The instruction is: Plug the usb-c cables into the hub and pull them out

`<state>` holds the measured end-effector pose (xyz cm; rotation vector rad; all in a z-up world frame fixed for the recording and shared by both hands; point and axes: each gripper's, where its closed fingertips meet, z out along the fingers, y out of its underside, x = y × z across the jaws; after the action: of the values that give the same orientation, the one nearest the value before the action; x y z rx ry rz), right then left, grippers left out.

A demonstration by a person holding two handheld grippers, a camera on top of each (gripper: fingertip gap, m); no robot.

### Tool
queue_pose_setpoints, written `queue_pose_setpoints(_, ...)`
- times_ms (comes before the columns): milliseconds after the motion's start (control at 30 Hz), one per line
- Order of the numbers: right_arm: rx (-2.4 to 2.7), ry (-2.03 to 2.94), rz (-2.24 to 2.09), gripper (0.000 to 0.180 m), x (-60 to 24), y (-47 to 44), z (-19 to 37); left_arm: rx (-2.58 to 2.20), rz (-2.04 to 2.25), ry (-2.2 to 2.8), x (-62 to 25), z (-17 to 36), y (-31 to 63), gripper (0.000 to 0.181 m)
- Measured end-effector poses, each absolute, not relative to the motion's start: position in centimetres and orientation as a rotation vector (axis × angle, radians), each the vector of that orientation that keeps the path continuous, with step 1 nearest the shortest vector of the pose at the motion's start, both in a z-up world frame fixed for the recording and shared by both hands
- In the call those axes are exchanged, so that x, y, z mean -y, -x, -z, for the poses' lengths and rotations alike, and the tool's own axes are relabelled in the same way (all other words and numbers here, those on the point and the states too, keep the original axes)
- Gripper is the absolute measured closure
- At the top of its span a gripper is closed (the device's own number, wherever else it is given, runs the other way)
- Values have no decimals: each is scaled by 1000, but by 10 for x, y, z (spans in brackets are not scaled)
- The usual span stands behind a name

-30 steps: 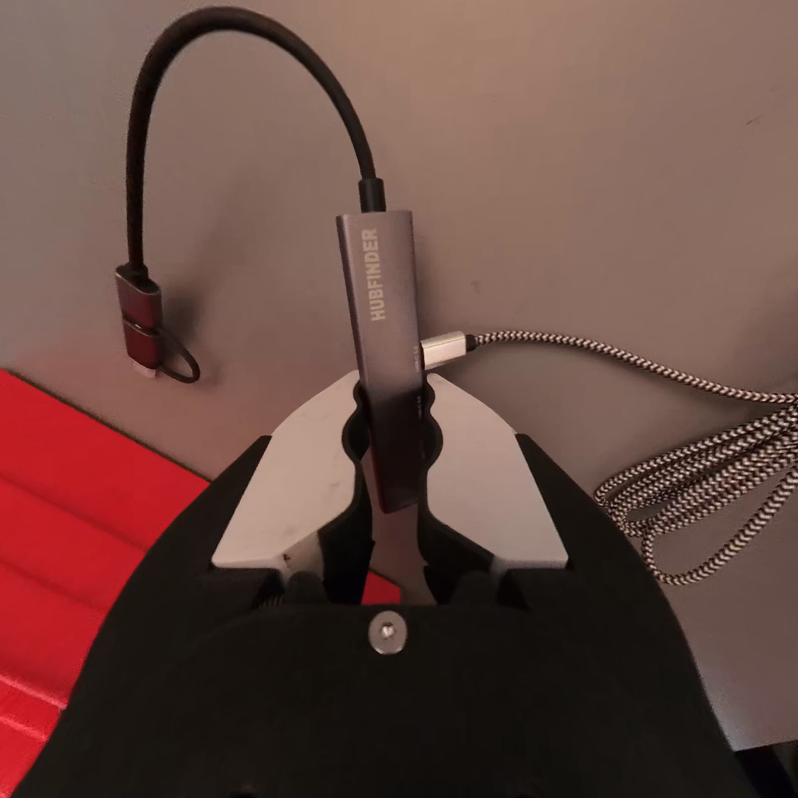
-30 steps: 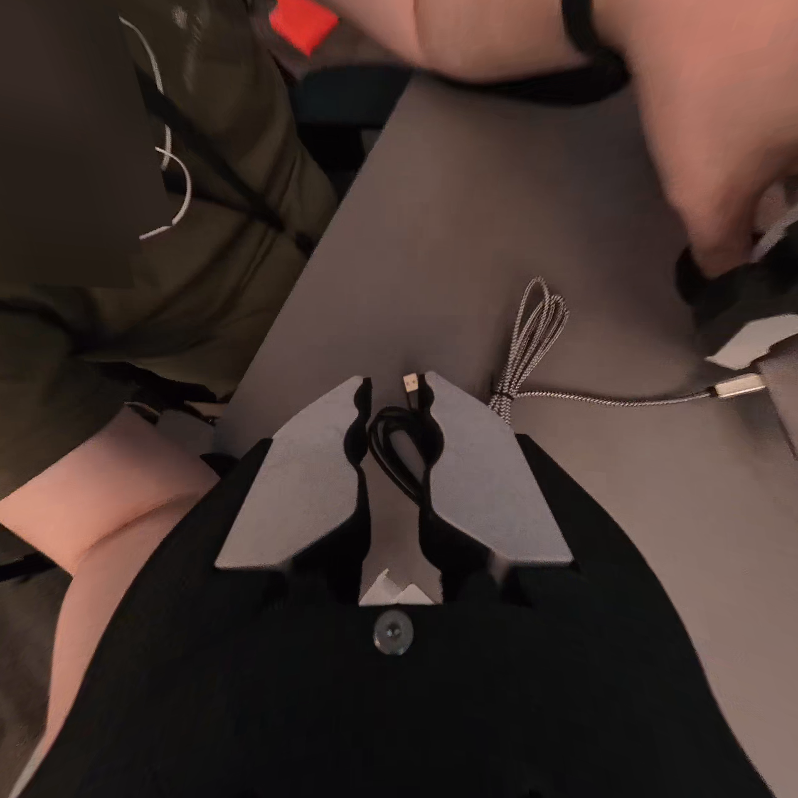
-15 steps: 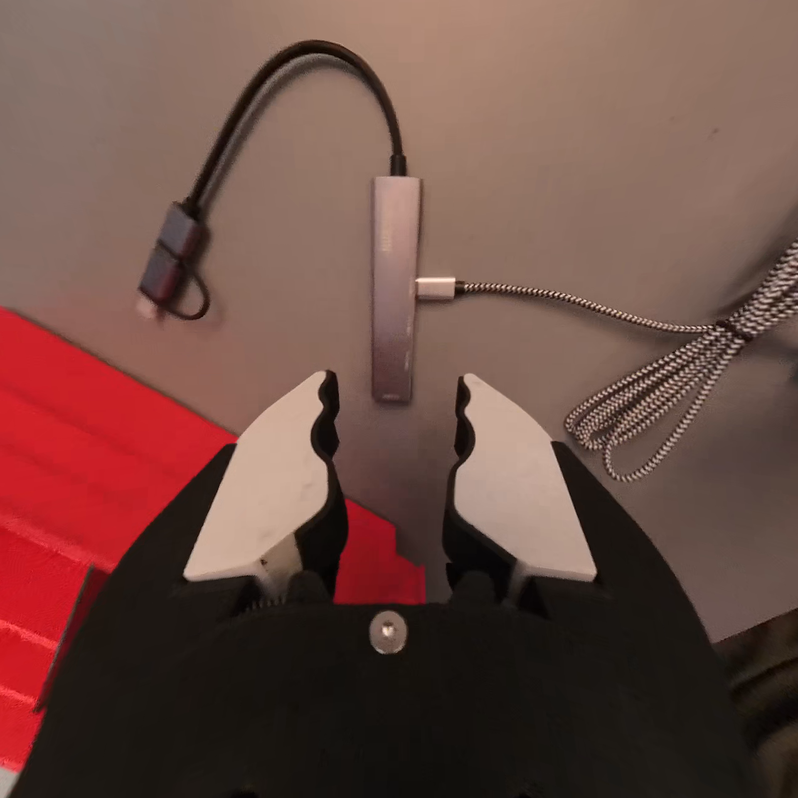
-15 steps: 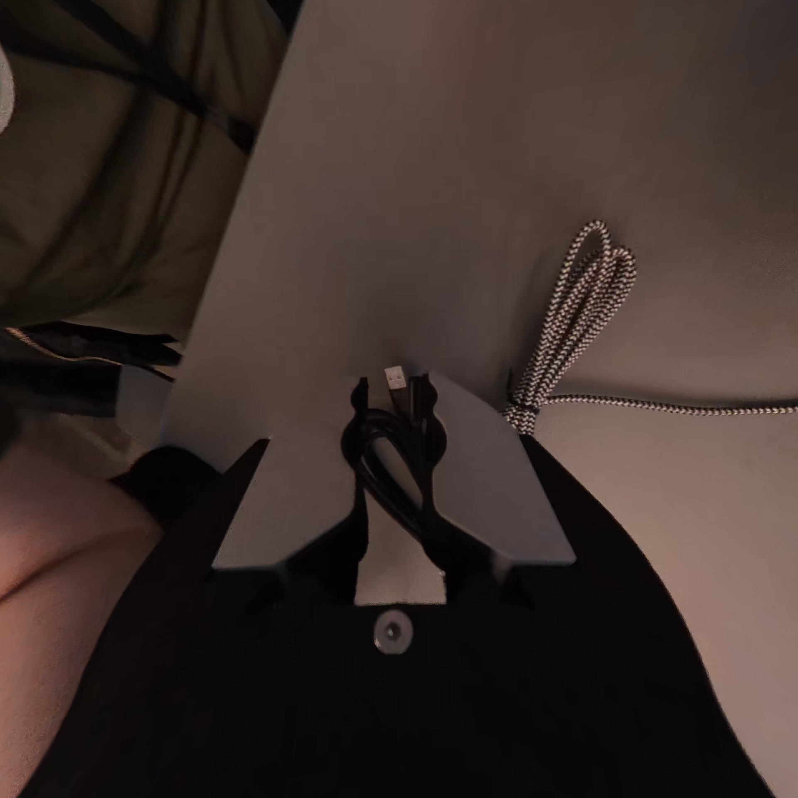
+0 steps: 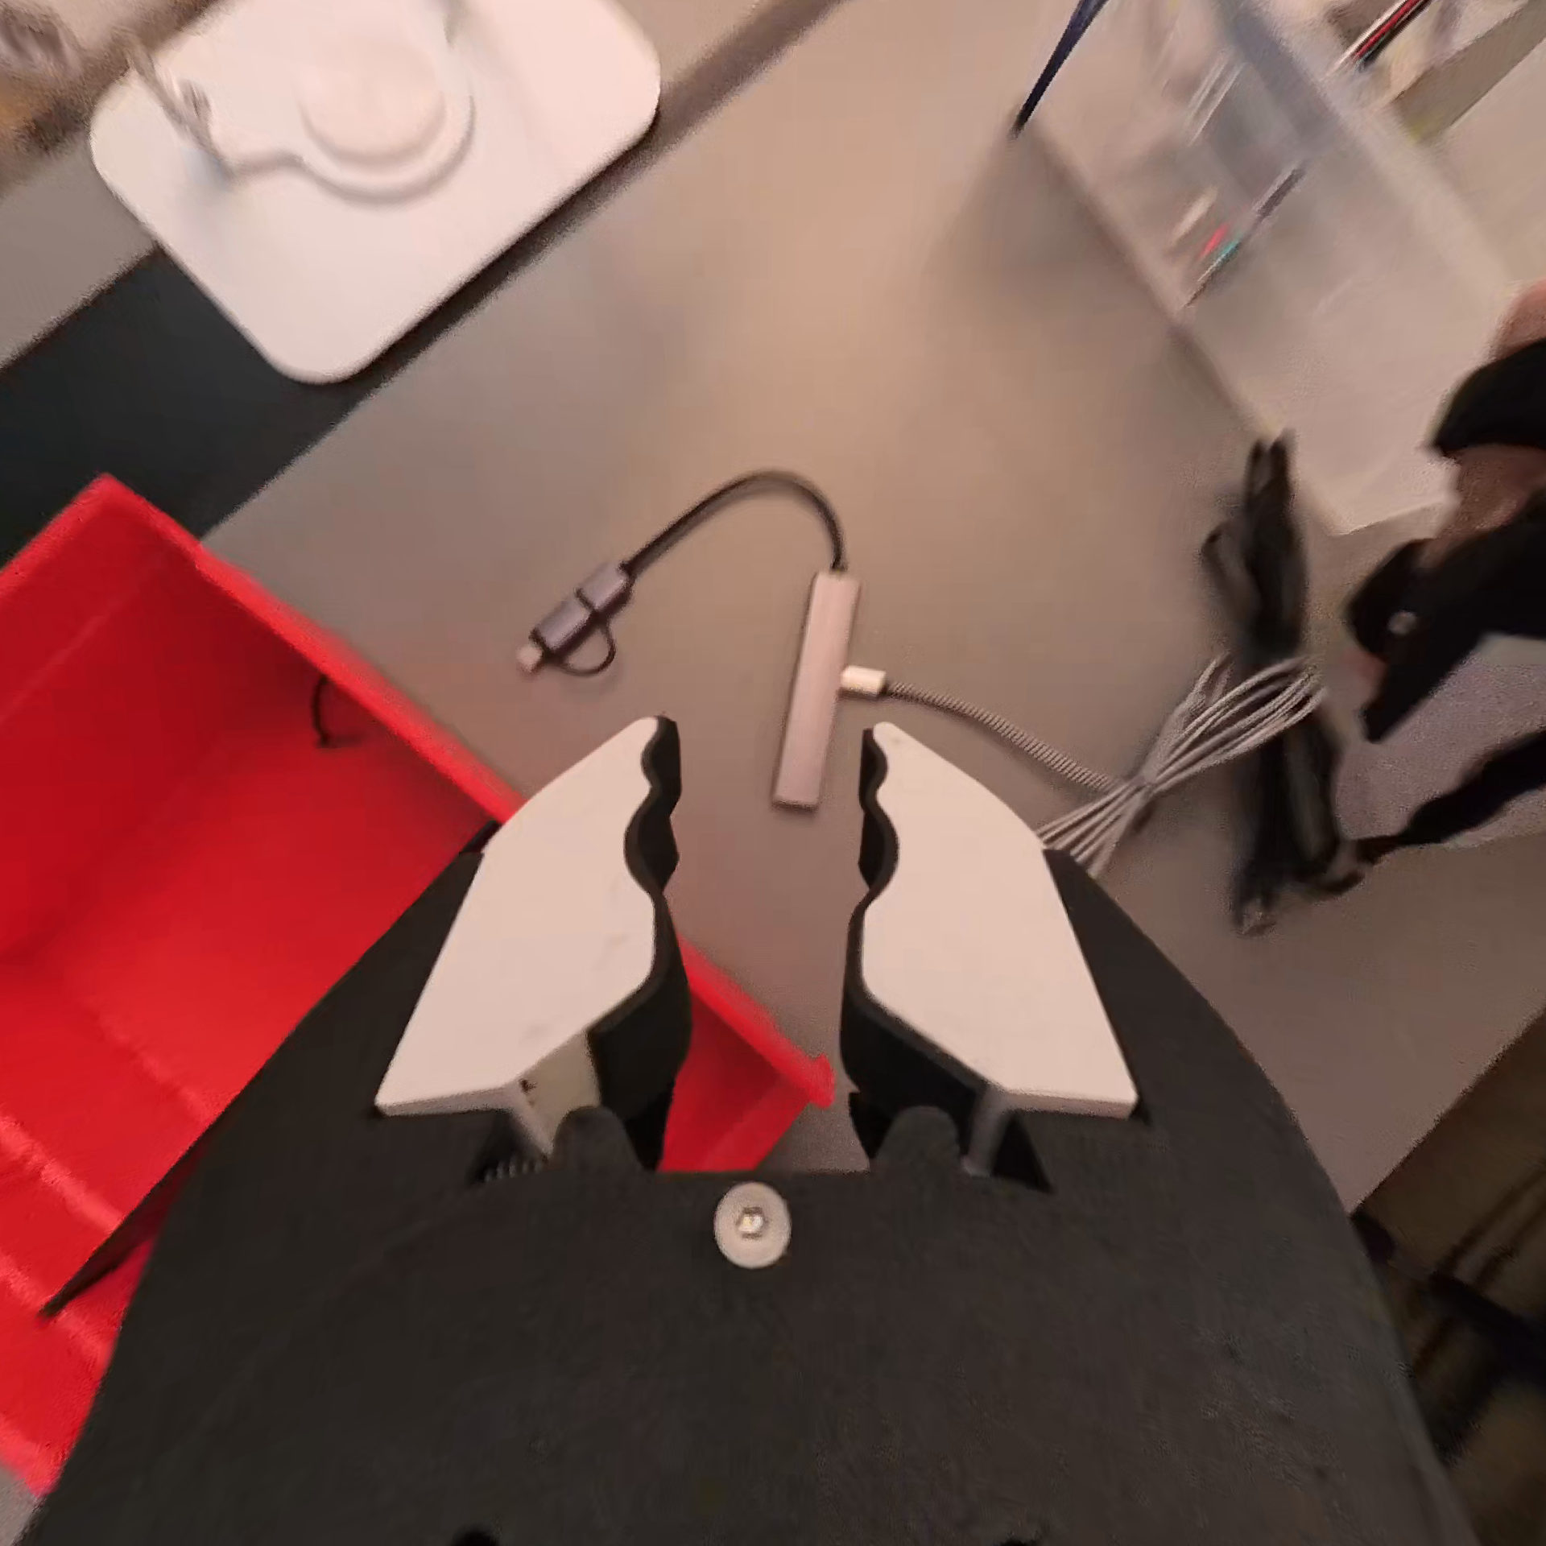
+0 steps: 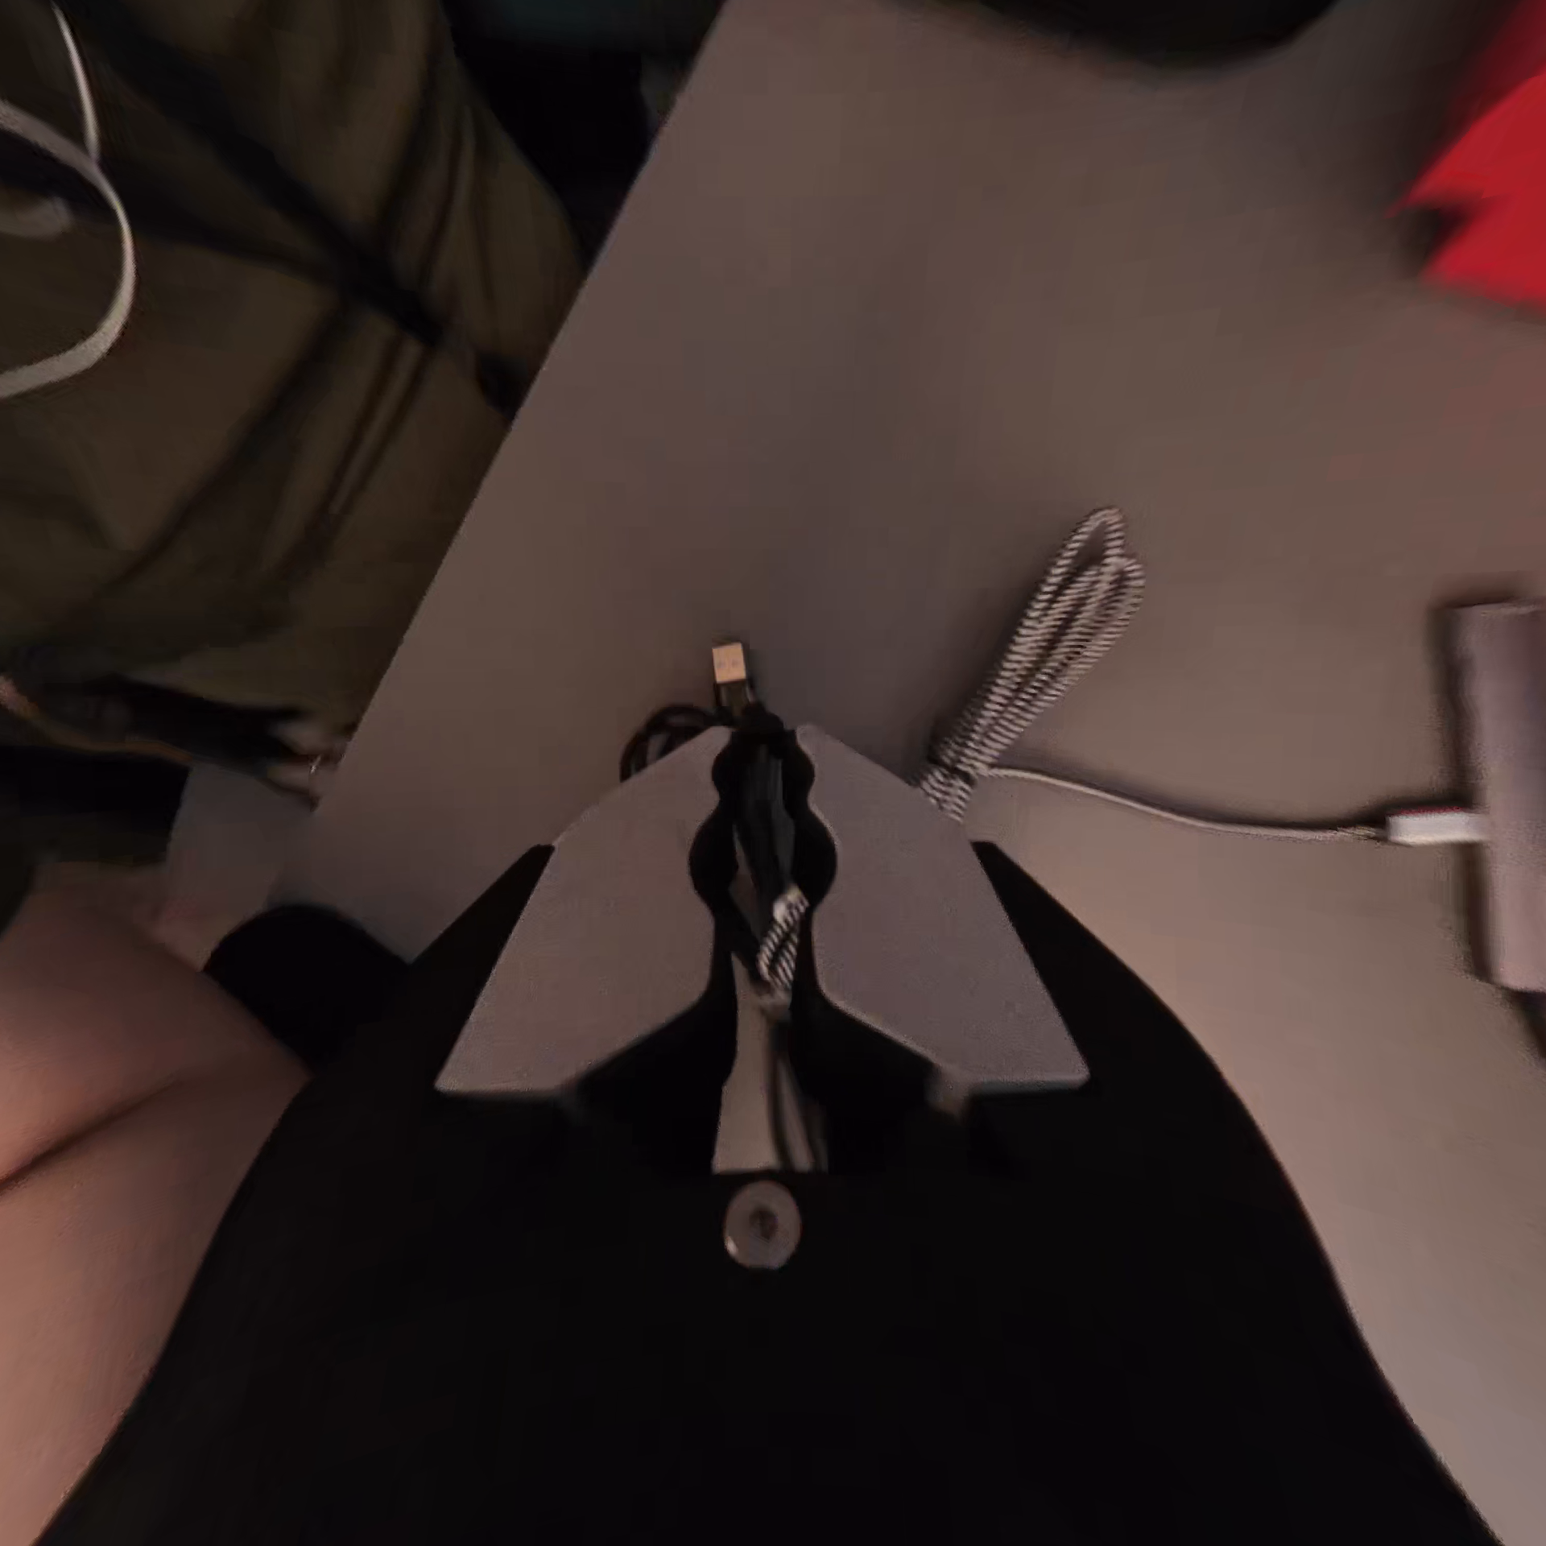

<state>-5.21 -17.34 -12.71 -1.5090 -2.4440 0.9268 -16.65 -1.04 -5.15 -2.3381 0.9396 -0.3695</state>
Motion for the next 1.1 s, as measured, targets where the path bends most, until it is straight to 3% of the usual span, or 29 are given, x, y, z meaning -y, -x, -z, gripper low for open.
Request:
queue_pose_setpoints(33, 2339, 1498, -953, 171, 165, 57, 112, -938, 447, 2279, 13, 39, 160, 139)
queue_pose_setpoints(233, 1827, 1432, -1191, 172, 133, 72, 29, -1165, 871, 1928, 70, -19, 117, 143)
queue_pose_setpoints(500, 1457, 1428, -1235, 172, 110, 78, -26, -1374, 1127, 1807, 118, -27, 87, 136)
queue_pose_setpoints(700, 1229, 1415, -1215, 172, 95, 81, -52, -1356, 1047, 1871, 106, -9, 70, 132)
queue_pose_setpoints(767, 1192, 1401, -1191, 172, 94, 82, -57, -1324, 1097, 1829, 104, -13, 60, 139)
queue_pose_setpoints(900, 1163, 1378, -1148, 172, 90, 83, -59, -1314, 1096, 1754, 97, -17, 54, 171)
queue_pose_setpoints(1000, 1173, 1268, -1156, 171, 90, 82, -62, -1349, 1030, 1714, 98, -18, 54, 174)
queue_pose_setpoints(1100, 1159, 1161, -1255, 154, 92, 81, -66, -1366, 989, 1725, 98, -15, 56, 175)
